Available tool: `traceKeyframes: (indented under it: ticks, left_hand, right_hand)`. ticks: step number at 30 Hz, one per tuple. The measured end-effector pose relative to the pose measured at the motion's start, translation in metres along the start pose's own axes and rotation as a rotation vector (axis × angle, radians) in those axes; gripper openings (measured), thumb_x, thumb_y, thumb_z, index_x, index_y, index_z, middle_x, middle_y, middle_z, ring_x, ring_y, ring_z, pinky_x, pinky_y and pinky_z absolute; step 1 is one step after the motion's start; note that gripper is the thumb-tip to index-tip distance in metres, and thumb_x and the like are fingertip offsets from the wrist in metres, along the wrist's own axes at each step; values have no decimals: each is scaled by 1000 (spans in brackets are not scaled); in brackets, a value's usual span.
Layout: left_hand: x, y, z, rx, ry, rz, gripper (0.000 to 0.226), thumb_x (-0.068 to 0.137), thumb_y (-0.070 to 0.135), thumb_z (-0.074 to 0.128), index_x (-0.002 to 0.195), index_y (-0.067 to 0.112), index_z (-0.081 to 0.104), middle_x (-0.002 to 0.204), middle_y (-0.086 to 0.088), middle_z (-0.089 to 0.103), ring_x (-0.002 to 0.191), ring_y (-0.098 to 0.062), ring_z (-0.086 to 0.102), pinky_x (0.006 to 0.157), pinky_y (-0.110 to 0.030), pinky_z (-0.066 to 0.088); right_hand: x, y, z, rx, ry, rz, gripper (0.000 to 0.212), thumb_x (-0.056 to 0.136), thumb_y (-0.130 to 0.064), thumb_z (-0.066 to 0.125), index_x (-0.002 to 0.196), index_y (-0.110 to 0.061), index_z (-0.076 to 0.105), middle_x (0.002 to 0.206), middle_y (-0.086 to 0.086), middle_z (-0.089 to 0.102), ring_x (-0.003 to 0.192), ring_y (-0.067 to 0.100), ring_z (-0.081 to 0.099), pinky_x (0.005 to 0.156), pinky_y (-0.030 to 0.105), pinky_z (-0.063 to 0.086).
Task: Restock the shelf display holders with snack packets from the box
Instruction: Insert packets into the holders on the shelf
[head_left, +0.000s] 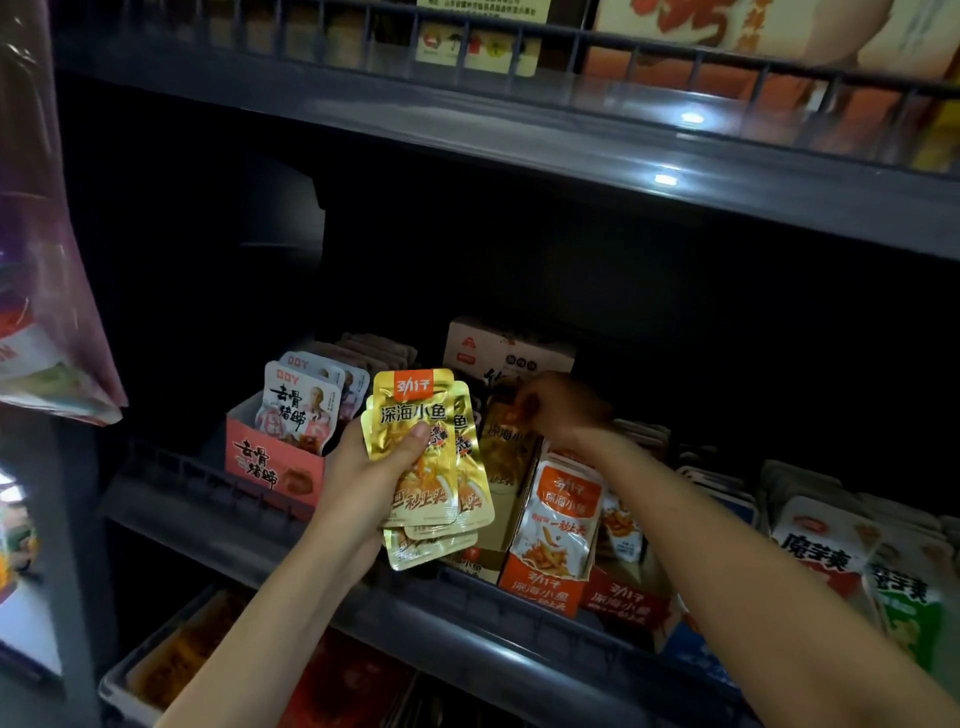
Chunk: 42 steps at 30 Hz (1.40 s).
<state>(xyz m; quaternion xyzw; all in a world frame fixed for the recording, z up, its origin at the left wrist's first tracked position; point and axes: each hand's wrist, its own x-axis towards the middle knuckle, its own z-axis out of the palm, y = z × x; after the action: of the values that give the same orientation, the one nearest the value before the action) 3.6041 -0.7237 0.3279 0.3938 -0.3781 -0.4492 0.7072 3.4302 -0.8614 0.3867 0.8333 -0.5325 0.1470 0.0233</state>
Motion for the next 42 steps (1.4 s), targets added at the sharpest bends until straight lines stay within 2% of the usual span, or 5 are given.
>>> traceKeyframes:
  ticks: [17,28,31,35,42]
  left_hand:
    - [7,5,17,53,-2,9,25,85,19,67,109,22,58,106,-5,71,96,-24,69,85,-46,55]
    - [10,11,19,125,40,82,39,84,22,68,119,20,52,109,1,67,98,-16,66,80,-31,54]
    - [12,11,26,184,3,129,43,83,19,69,122,17,50,105,2,67,91,-10,66,63,-14,52]
    - [16,10,41,234,-65,158,47,83,19,69,124,19,46,106,3,65,94,-12,66,72,-21,55]
    - [34,6,69,338,-70,99,43,85,23,68,120,14,44,112,-5,63,97,-21,64,77,-38,56]
  right_hand:
    - [6,11,15,-38,249,80,24,97,-28,49,112,-25,67,115,2,67,108,23,61,88,32,48]
    - [-1,9,5,-63,250,85,27,94,-26,56,120,-22,61,124,3,60,119,23,52,92,30,43]
    - [-13,1,-15,285,252,140,24,96,-27,53,117,-20,62,118,2,62,113,22,56,82,26,43]
    - [-42,-5,-49,1120,-109,99,37,88,-48,49,113,-22,56,101,0,69,91,17,68,67,22,53]
    - [-52,-3,-44,964,-381,34,19,88,-9,62,105,-18,59,99,-2,66,92,13,64,81,20,53]
